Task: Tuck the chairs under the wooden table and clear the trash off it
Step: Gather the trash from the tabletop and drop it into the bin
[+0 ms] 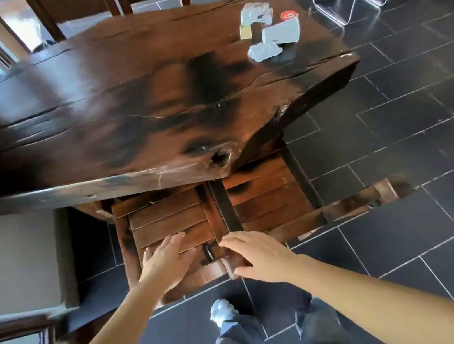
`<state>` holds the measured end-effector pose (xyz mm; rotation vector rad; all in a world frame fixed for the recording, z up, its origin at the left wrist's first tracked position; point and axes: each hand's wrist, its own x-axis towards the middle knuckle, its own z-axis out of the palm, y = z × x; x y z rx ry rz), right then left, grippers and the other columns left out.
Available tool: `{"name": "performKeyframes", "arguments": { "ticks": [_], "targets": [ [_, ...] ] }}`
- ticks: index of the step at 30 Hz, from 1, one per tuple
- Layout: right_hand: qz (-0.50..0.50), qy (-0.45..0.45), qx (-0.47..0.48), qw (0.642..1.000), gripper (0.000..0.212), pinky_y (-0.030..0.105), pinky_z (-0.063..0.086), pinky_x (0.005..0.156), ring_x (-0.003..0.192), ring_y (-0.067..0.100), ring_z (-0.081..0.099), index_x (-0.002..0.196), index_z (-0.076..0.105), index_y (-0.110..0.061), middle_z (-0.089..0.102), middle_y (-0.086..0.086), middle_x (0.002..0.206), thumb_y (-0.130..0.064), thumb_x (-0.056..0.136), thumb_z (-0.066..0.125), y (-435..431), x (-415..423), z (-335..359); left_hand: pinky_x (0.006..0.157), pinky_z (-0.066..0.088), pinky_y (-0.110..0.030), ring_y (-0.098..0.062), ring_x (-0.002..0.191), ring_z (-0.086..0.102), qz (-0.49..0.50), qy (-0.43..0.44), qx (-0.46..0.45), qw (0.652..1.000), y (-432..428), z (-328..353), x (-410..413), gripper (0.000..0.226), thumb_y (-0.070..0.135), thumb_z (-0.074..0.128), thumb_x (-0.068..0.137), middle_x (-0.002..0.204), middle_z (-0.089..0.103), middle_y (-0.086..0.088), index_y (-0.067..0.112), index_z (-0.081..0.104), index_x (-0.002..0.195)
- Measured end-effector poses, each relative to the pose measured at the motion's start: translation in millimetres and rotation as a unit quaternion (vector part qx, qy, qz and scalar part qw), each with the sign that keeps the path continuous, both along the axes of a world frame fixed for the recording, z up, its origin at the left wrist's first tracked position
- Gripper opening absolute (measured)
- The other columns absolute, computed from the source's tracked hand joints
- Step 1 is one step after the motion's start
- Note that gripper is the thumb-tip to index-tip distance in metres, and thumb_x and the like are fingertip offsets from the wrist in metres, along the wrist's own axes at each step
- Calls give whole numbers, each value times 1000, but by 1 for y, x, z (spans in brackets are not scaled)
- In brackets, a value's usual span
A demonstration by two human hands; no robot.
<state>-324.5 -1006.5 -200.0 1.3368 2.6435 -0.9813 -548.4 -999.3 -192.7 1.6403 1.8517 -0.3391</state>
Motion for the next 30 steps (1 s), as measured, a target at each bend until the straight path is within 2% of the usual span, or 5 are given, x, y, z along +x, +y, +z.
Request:
{"name": "performKeyframes", "arguments": {
  "ticks": [7, 14, 19, 25, 30],
  "targets": [
    [-139, -13, 71, 988, 69, 38, 4, 121, 148, 14, -4, 153, 11, -17, 2, -2, 161, -45, 97, 39, 8, 129, 40, 117, -6, -52, -13, 148, 2, -113, -78, 146, 980, 35, 50, 179, 65, 49, 38, 95, 160, 6, 9, 29, 10, 151],
    [-298, -113, 148, 936, 80, 42, -11, 115, 139, 10, -33, 151, -6, -22, -26, -7, 155, -68, 85, -5, -5, 343, 64, 108, -24, -48, -15, 141, -31, -248, -83, 276, 925, 63, 70, 378, 77, 67, 4, 82, 155, -28, 9, 31, -26, 143],
    [-381, -162, 150, 898, 77, 49, -6, 115, 143, 16, -25, 152, -3, -21, -21, -2, 157, -61, 87, 5, -21, 459, 76, 110, -19, -49, -18, 144, -25, -314, -112, 302, 893, 80, 91, 522, 77, 58, 27, 93, 155, -27, 7, 31, -30, 137],
    [-453, -148, 146, 867, 82, 44, -11, 114, 142, 14, -30, 149, -13, -28, -26, -5, 157, -71, 79, -16, -31, 549, 92, 109, -20, -50, -19, 142, -28, -369, -113, 287, 877, 91, 102, 631, 78, 60, 27, 92, 154, -28, 8, 32, -28, 140],
    [-492, -115, 130, 853, 74, 40, -13, 115, 140, 10, -32, 149, -16, -32, -32, -10, 154, -63, 84, 4, -4, 602, 96, 108, -20, -51, -16, 134, -34, -397, -83, 263, 875, 138, 98, 681, 79, 62, 25, 91, 151, -31, 8, 30, -30, 137]
  ]
}}
